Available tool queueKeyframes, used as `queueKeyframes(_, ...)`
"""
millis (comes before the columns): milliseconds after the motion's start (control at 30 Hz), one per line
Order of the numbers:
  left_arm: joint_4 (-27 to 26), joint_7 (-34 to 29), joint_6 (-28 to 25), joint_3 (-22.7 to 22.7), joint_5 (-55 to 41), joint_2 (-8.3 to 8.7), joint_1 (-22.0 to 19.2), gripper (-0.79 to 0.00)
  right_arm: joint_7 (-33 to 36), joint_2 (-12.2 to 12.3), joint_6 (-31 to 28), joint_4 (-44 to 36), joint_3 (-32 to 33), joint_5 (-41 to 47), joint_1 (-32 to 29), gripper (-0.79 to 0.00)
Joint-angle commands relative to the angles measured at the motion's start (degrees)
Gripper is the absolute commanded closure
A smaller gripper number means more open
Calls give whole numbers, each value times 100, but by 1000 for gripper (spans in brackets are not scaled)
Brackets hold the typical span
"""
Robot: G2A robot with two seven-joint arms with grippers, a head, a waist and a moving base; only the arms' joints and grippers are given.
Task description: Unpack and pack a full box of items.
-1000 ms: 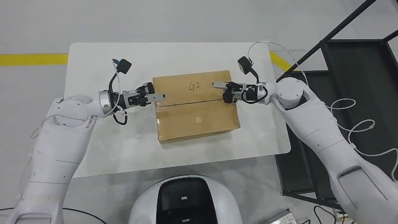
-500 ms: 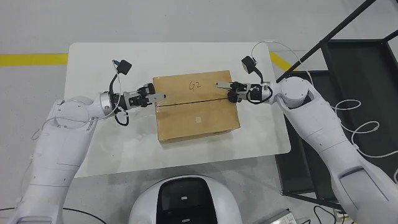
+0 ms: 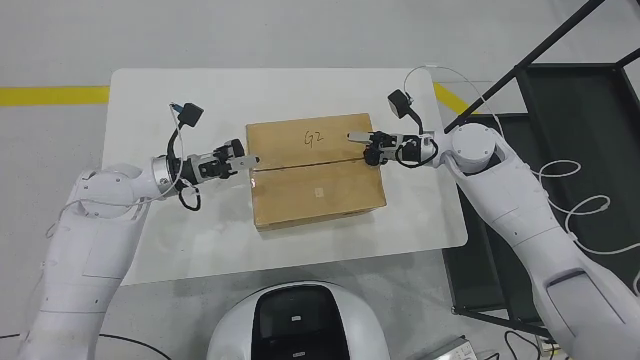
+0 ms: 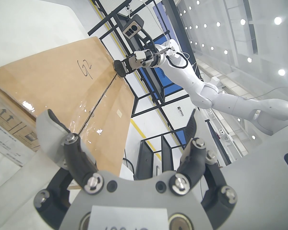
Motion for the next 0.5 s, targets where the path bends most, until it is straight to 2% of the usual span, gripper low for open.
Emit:
queueKeyframes(0, 0, 0, 0, 0, 0, 0, 0, -785, 0, 0, 0, 0, 0, 0, 0, -785)
queueKeyframes(233, -7, 56, 25, -3, -6, -2, 11, -785, 0, 0, 0, 0, 0, 0, 0, -785)
queueKeyframes(367, -233, 833, 275, 29, 111, -26, 247, -785, 0, 0, 0, 0, 0, 0, 0, -785)
queueKeyframes(467, -443, 1479, 332, -29, 193, -29, 598, -785, 0, 0, 0, 0, 0, 0, 0, -785)
